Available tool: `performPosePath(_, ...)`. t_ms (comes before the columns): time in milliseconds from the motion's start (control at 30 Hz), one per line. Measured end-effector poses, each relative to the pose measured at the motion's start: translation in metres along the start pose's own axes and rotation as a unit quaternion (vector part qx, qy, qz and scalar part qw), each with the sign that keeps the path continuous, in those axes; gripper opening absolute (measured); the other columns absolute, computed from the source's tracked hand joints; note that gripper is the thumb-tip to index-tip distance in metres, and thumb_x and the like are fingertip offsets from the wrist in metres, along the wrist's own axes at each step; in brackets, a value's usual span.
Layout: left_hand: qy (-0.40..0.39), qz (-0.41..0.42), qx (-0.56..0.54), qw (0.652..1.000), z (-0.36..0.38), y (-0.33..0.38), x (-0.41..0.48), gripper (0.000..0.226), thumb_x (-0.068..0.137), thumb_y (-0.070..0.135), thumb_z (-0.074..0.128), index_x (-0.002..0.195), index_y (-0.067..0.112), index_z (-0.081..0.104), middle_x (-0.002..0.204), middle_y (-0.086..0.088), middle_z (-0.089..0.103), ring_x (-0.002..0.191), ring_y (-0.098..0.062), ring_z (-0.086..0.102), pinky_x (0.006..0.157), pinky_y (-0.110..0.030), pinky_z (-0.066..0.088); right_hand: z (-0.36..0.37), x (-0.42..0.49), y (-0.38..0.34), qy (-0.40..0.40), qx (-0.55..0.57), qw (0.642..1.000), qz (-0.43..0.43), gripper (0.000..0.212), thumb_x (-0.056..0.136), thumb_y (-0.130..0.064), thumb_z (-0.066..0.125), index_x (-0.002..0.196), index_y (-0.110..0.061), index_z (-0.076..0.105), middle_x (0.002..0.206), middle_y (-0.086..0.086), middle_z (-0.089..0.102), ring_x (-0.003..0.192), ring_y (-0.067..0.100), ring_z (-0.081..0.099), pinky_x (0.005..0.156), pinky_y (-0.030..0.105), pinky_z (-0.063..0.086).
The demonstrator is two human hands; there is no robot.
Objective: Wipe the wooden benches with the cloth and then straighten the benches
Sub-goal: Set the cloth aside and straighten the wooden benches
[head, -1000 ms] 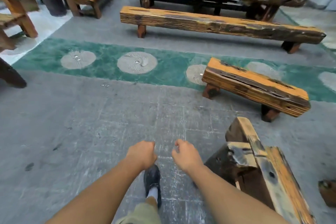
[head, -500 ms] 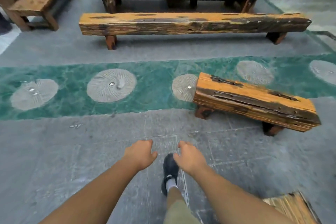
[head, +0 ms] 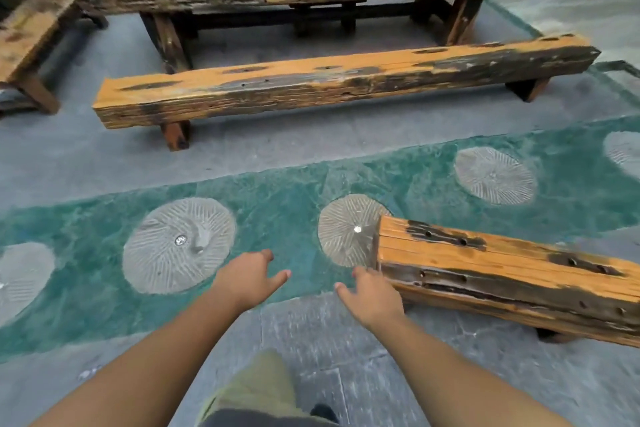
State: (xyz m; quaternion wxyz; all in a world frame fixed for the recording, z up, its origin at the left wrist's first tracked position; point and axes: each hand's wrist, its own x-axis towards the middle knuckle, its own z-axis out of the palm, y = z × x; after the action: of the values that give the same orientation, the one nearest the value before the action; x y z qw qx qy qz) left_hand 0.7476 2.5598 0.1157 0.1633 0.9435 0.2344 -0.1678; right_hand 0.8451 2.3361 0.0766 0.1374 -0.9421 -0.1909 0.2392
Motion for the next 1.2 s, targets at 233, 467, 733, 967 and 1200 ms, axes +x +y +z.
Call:
performPosePath(233, -0.017, 0.085, 0.049, 0.995, -0.064, 0.033, 0.234, 0.057, 0.087, 0.062, 0.050, 0.123, 0.019, 0.055, 0.125, -0.007, 0.062, 0.115, -0.028, 0.058, 0.089, -0.038, 0.050, -0.080, 0.211, -0.051, 0.045, 0.022, 0.998, 0.034, 0.056, 0.089, -0.060, 0.049, 0.124, -0.016, 0.051, 0.126, 0.013, 0.059, 0.119, 0.033, 0.057, 0.093, 0.041, 0.048)
performPosePath(467, -0.063, 0.217, 0.086, 0.970, -0.157, 0.119, 0.434, 0.054, 0.086, 0.053, 0.053, 0.129, 0.021, 0.049, 0.126, -0.008, 0.060, 0.118, -0.029, 0.057, 0.091, -0.040, 0.050, -0.190, 0.337, -0.030, 0.101, 0.085, 0.975, 0.177, 0.053, 0.090, -0.055, 0.051, 0.125, -0.015, 0.050, 0.127, 0.012, 0.056, 0.119, 0.033, 0.057, 0.094, 0.041, 0.048)
performPosePath(733, -0.067, 0.392, 0.128, 0.909, -0.183, 0.315, 0.591, 0.058, 0.086, 0.052, 0.057, 0.131, 0.017, 0.050, 0.124, -0.012, 0.056, 0.119, -0.031, 0.054, 0.097, -0.042, 0.047, -0.273, 0.449, 0.078, 0.232, 0.234, 0.888, 0.322, 0.055, 0.088, -0.057, 0.055, 0.127, -0.019, 0.051, 0.125, 0.007, 0.051, 0.119, 0.030, 0.054, 0.093, 0.040, 0.046)
performPosePath(967, -0.096, 0.468, 0.189, 0.858, -0.177, 0.471, 0.685, 0.059, 0.088, 0.048, 0.060, 0.133, 0.013, 0.051, 0.127, -0.012, 0.054, 0.120, -0.031, 0.055, 0.100, -0.040, 0.045, -0.321, 0.506, 0.205, 0.288, 0.345, 0.785, 0.427, 0.062, 0.088, -0.055, 0.058, 0.133, -0.015, 0.047, 0.132, 0.009, 0.045, 0.123, 0.032, 0.051, 0.100, 0.039, 0.043)
performPosePath(1200, -0.195, 0.615, 0.276, 0.712, -0.073, 0.626, 0.640, 0.058, 0.084, 0.054, 0.060, 0.131, 0.021, 0.052, 0.130, -0.003, 0.053, 0.124, -0.025, 0.053, 0.099, -0.043, 0.046, -0.311, 0.440, 0.281, 0.311, 0.387, 0.630, 0.598, 0.060, 0.088, -0.055, 0.057, 0.132, -0.015, 0.045, 0.132, 0.011, 0.046, 0.125, 0.033, 0.048, 0.101, 0.041, 0.044)
